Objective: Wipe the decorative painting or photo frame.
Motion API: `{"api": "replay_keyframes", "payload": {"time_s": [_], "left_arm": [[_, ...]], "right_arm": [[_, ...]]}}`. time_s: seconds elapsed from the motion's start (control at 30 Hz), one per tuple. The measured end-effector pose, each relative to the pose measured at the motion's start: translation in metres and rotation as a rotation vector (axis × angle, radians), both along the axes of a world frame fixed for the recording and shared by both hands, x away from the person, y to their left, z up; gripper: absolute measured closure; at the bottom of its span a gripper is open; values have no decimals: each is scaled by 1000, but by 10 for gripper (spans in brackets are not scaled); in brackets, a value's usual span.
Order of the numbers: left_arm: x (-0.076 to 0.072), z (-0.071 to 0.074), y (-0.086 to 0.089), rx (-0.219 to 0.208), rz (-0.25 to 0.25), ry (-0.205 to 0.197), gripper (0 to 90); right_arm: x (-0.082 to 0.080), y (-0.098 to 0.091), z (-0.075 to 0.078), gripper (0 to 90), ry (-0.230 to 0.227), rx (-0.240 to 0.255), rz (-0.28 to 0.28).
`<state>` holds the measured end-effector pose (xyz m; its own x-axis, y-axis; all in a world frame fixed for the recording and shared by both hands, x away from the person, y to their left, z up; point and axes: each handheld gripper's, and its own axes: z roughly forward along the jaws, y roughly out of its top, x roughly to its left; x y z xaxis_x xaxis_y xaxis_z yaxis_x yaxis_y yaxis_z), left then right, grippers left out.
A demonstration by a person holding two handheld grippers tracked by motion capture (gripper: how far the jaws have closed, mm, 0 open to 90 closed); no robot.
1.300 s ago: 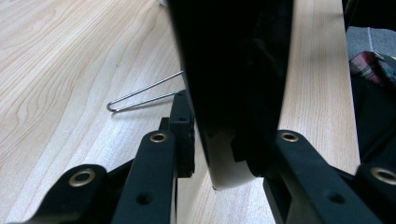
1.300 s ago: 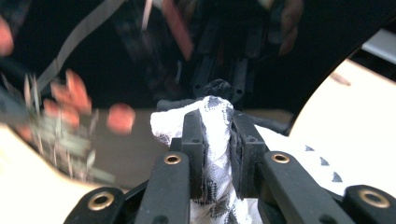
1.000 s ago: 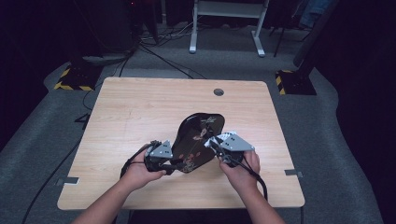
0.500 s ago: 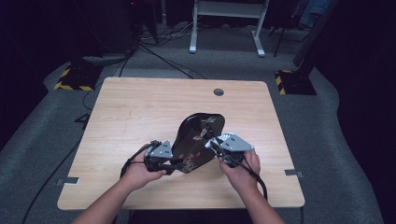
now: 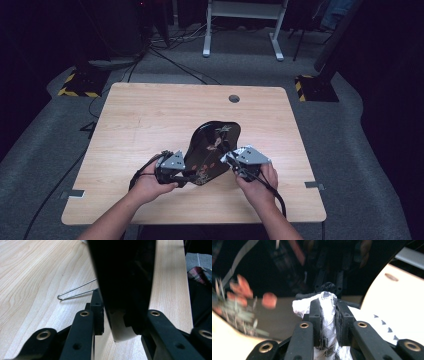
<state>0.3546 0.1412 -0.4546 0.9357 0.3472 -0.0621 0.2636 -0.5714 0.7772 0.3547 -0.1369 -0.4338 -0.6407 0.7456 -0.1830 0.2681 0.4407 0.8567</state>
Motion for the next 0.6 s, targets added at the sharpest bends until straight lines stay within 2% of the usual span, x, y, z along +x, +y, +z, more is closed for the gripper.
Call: {"api": "replay_keyframes", "payload": {"time_s": [0.13,0.2,0.23,0.47,0.53,0.6], "left_arm": [[0,0,0,-1,-1,1,718],[0,0,0,-1,-1,1,717],[0,0,0,-2,-1,2,717],[0,0,-1,-1,-1,2,717],[0,0,-1,-1,0,2,717],[0,0,-1,-1,-1,3,716]], "right_arm": [[5,-4,24,788,-53,35,-12],[5,-4,25,788,-57,39,-12],[5,-5,21,788,-59,42,-11],[0,-5,-19,788,27,1,-10],[0,-4,-21,788,38,-6,-9],[2,-4,-13,788,29,-11,-10]]}}
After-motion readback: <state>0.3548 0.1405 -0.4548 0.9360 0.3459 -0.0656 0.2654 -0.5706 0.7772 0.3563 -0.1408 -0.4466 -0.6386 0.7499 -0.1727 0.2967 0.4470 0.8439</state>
